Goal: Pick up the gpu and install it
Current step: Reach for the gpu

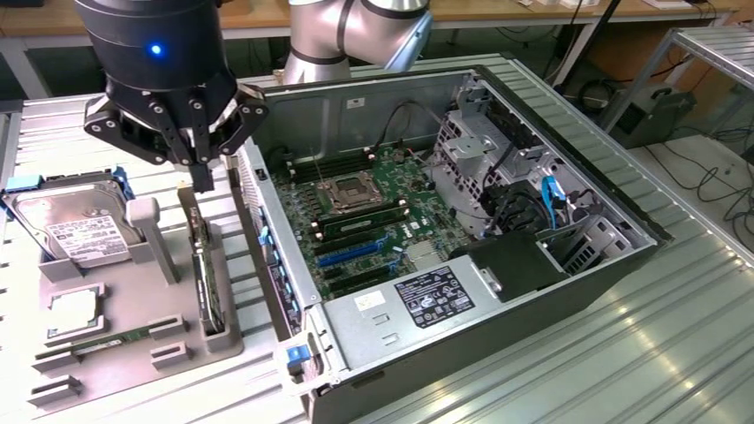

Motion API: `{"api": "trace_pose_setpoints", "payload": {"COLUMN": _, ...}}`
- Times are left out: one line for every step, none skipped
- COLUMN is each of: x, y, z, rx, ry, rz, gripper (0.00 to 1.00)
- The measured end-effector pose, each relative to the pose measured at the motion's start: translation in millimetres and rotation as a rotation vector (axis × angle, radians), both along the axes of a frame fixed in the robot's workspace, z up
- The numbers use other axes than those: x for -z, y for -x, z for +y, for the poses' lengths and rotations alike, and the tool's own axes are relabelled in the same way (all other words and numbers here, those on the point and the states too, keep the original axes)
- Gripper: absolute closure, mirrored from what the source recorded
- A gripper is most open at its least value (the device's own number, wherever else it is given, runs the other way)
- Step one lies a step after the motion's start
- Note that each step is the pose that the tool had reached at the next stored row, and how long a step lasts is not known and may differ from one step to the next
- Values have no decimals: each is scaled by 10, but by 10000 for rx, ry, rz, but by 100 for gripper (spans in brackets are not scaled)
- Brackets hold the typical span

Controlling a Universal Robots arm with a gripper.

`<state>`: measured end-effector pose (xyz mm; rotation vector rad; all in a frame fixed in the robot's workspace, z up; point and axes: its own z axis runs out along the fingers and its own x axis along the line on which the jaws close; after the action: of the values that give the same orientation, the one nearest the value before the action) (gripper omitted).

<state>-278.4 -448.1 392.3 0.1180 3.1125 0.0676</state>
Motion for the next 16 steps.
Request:
{"api": "trace_pose_setpoints", "payload": {"x": 0, "y": 0, "z": -13, "rx": 0, "ry": 0, "rz": -1, "gripper": 89}}
{"api": "trace_pose_setpoints", "payload": {"x": 0, "y": 0, "z": -27, "rx": 0, "ry": 0, "rz": 0, "gripper": 89}}
{"api": "trace_pose_setpoints", "payload": {"x": 0, "y": 0, "z": -48, "rx": 0, "ry": 0, "rz": 0, "gripper": 89}}
{"api": "trace_pose_setpoints", "payload": {"x": 0, "y": 1, "z": -63, "rx": 0, "ry": 0, "rz": 0, "gripper": 89}}
{"api": "trace_pose_setpoints", "payload": {"x": 1, "y": 1, "z": -75, "rx": 0, "ry": 0, "rz": -1, "gripper": 89}}
{"api": "trace_pose_setpoints", "payload": {"x": 1, "y": 2, "z": -87, "rx": 0, "ry": -1, "rz": -1, "gripper": 89}}
{"api": "trace_pose_setpoints", "payload": {"x": 1, "y": 3, "z": -100, "rx": 0, "ry": 0, "rz": -1, "gripper": 89}}
{"api": "trace_pose_setpoints", "payload": {"x": 1, "y": 3, "z": -113, "rx": 1, "ry": 0, "rz": 0, "gripper": 89}}
{"api": "trace_pose_setpoints", "payload": {"x": 0, "y": 3, "z": -126, "rx": 1, "ry": 1, "rz": 1, "gripper": 89}}
{"api": "trace_pose_setpoints", "payload": {"x": 1, "y": 4, "z": -141, "rx": 1, "ry": 0, "rz": 0, "gripper": 89}}
{"api": "trace_pose_setpoints", "payload": {"x": 1, "y": 4, "z": -152, "rx": 1, "ry": 1, "rz": 0, "gripper": 89}}
{"api": "trace_pose_setpoints", "payload": {"x": 1, "y": 5, "z": -165, "rx": 0, "ry": -1, "rz": 0, "gripper": 89}}
{"api": "trace_pose_setpoints", "payload": {"x": 1, "y": 6, "z": -176, "rx": 1, "ry": 0, "rz": 0, "gripper": 89}}
{"api": "trace_pose_setpoints", "payload": {"x": 1, "y": 7, "z": -188, "rx": 1, "ry": 0, "rz": 0, "gripper": 89}}
{"api": "trace_pose_setpoints", "payload": {"x": 2, "y": 8, "z": -197, "rx": 0, "ry": 0, "rz": 0, "gripper": 89}}
{"api": "trace_pose_setpoints", "payload": {"x": 2, "y": 10, "z": -204, "rx": 0, "ry": 0, "rz": 0, "gripper": 89}}
